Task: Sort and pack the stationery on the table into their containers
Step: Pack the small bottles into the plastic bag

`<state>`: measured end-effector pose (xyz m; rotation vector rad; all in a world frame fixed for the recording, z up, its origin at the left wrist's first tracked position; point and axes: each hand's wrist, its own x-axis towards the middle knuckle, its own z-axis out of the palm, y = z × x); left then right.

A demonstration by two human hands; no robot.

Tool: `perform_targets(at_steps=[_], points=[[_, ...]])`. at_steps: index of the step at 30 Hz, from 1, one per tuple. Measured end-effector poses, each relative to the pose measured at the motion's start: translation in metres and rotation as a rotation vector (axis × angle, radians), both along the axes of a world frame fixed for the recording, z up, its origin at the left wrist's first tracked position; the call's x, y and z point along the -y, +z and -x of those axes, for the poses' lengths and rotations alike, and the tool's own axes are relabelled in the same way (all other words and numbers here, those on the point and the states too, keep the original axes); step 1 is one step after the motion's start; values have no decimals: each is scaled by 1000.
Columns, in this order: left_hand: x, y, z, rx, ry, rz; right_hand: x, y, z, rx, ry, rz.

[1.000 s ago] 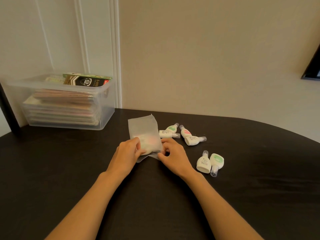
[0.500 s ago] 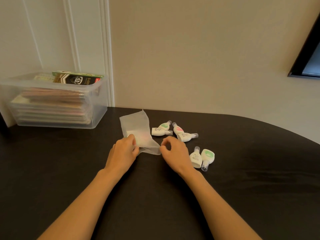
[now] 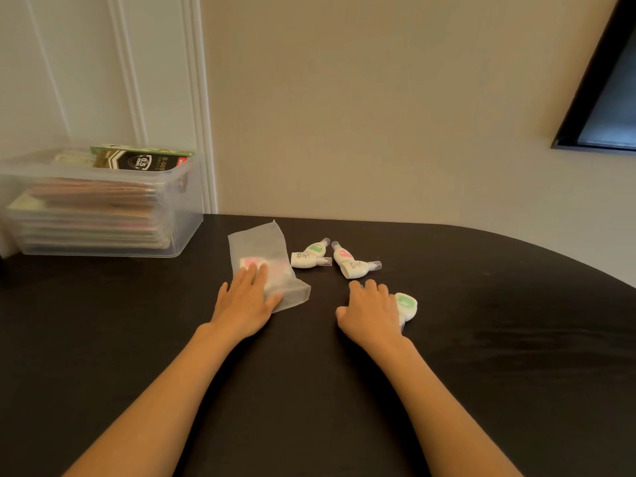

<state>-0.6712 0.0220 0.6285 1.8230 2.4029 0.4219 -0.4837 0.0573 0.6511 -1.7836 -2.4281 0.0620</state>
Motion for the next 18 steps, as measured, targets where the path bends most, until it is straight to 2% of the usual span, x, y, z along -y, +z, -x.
perform_targets(at_steps=[3,6,11,15,18], points=[[5,0,0,112,-27,-83,0,4,-1,-87,64,97],[11,5,0,166,-18,-203,-2,8,-6,-93,71,182],[14,9,4,203,31,-404,-2,8,-8,-197,36,86],[12,10,4,281,42,-511,-1,13,-5,-618,12,127],[13,11,4,339,34,-558,4,18,2,-1095,10,450]])
